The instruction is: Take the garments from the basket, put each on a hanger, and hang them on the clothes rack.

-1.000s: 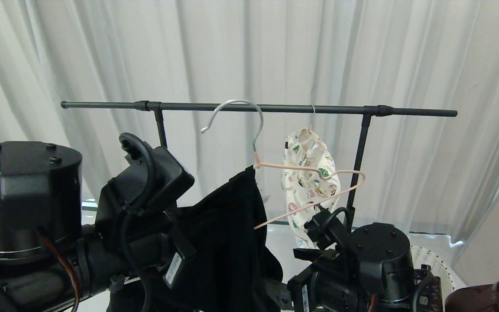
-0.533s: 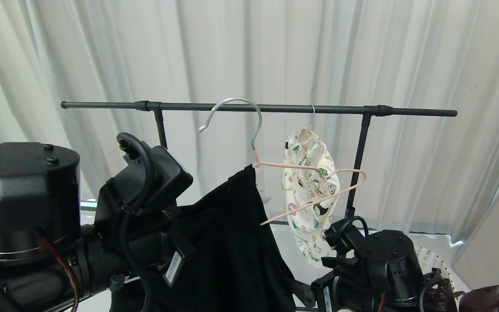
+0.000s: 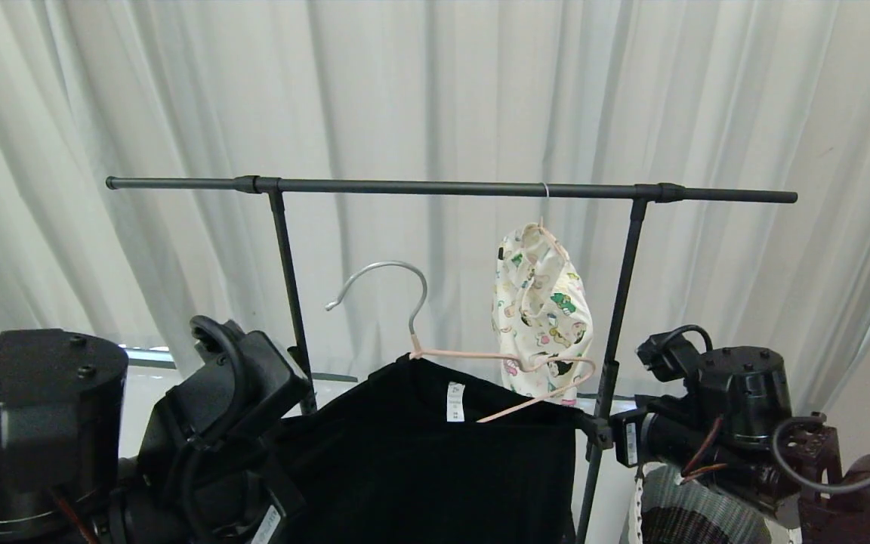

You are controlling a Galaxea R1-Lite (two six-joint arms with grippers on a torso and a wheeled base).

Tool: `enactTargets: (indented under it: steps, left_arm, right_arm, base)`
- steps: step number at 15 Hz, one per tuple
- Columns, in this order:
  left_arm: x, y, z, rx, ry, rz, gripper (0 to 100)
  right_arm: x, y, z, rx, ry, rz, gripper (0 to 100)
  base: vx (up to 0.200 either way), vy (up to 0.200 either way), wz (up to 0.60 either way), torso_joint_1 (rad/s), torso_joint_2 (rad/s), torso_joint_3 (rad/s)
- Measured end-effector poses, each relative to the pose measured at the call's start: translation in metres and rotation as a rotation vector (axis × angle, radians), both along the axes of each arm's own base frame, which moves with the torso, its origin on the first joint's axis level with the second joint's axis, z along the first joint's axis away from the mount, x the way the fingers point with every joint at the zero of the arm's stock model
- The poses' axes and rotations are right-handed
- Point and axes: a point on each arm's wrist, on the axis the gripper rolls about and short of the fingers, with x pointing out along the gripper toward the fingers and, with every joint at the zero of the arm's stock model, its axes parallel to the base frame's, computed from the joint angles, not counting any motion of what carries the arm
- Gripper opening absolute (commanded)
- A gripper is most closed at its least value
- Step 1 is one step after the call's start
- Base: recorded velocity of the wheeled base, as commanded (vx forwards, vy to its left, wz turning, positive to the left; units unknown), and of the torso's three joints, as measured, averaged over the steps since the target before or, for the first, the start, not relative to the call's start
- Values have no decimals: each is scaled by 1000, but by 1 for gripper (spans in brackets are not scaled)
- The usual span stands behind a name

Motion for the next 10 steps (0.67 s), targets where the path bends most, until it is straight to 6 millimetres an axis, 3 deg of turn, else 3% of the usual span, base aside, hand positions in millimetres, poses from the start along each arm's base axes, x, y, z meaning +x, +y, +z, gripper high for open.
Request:
enactTargets:
  steps: [5,10]
  left_arm:
    - [-8,5,-13,11,49,-43,0]
    - [0,-1,-29,52,121,-43,0]
  right_arm:
    - [0,-14,22,16,-66,11,100]
    - [-5,-25,54,18,-94,87,100]
  base:
    - [0,0,0,0,0,0]
    - [0,0,0,0,0,0]
